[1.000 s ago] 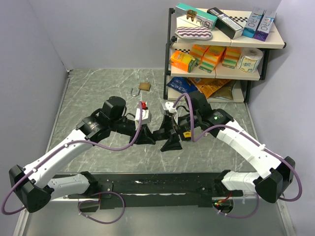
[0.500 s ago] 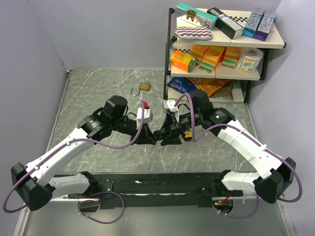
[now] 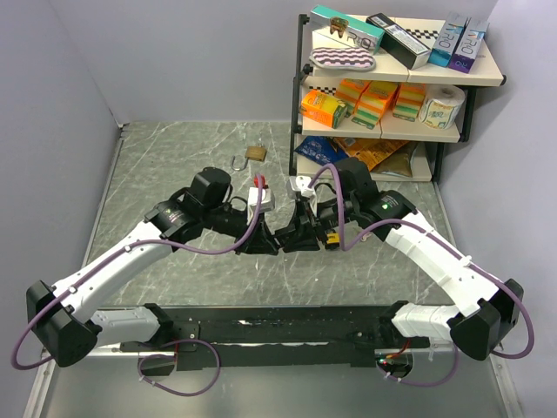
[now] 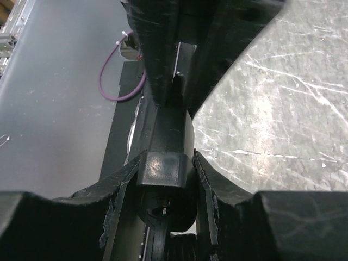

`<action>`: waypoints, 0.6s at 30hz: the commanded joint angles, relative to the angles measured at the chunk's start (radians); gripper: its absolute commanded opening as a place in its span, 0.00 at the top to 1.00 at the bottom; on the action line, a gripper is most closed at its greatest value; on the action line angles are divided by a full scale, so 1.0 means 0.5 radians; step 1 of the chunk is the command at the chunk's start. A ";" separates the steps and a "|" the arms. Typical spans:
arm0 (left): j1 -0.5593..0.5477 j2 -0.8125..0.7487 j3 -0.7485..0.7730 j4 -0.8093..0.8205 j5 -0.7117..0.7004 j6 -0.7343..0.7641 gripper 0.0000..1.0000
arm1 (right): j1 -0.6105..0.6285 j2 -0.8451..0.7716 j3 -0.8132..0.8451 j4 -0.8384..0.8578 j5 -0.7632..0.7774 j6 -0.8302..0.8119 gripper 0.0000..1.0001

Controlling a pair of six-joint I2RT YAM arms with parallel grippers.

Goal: Lock with the key
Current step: Lock the lock.

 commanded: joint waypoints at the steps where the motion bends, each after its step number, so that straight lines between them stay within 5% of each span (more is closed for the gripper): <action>1: 0.029 -0.067 0.100 0.104 0.042 0.019 0.64 | -0.022 -0.065 0.015 0.129 -0.085 0.058 1.00; 4: 0.106 -0.125 0.055 0.018 0.039 0.098 0.41 | -0.062 -0.087 -0.015 0.224 -0.134 0.186 1.00; 18: 0.211 -0.279 -0.170 0.177 0.054 0.013 0.43 | -0.089 -0.117 -0.065 0.464 -0.251 0.444 1.00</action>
